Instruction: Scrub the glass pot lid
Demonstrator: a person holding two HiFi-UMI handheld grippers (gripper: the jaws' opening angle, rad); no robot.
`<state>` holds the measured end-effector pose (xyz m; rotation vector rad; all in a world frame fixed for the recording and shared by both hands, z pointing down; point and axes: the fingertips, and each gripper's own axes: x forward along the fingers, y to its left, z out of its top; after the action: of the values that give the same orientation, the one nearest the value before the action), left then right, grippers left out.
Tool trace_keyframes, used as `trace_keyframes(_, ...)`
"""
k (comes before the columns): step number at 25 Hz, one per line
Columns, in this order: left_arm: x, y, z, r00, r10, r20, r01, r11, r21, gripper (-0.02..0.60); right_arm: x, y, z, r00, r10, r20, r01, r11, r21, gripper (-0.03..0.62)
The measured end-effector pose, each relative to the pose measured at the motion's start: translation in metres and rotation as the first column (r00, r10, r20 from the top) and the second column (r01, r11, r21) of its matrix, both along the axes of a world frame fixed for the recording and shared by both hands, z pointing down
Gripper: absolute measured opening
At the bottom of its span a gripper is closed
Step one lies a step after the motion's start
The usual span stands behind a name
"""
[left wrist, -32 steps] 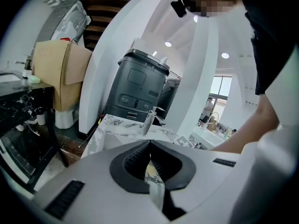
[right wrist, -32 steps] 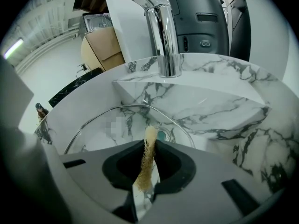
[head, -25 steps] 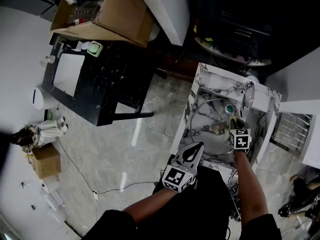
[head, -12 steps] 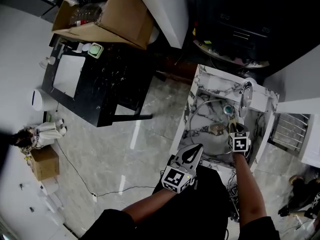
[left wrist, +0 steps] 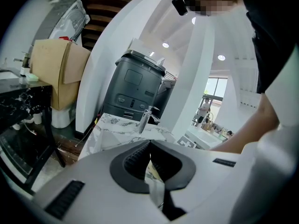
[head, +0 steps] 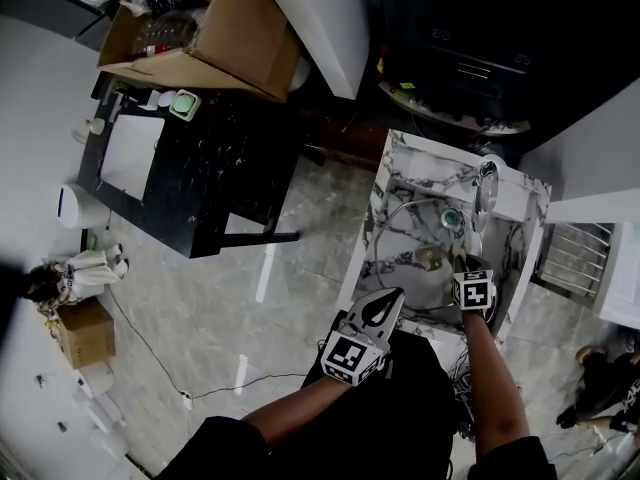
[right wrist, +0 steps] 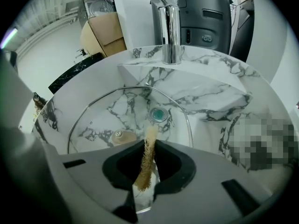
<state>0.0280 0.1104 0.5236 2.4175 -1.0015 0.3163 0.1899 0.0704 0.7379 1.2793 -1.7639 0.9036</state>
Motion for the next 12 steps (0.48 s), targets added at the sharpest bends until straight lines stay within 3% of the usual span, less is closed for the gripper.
trace_keyframes(12,-0.010,-0.004,-0.002,1.000,-0.002,-0.016,0.002,1.000,-0.009,0.017,-0.015,0.014,0.004,0.999,-0.004,0.042,0.007,0.998,-0.056,0.057)
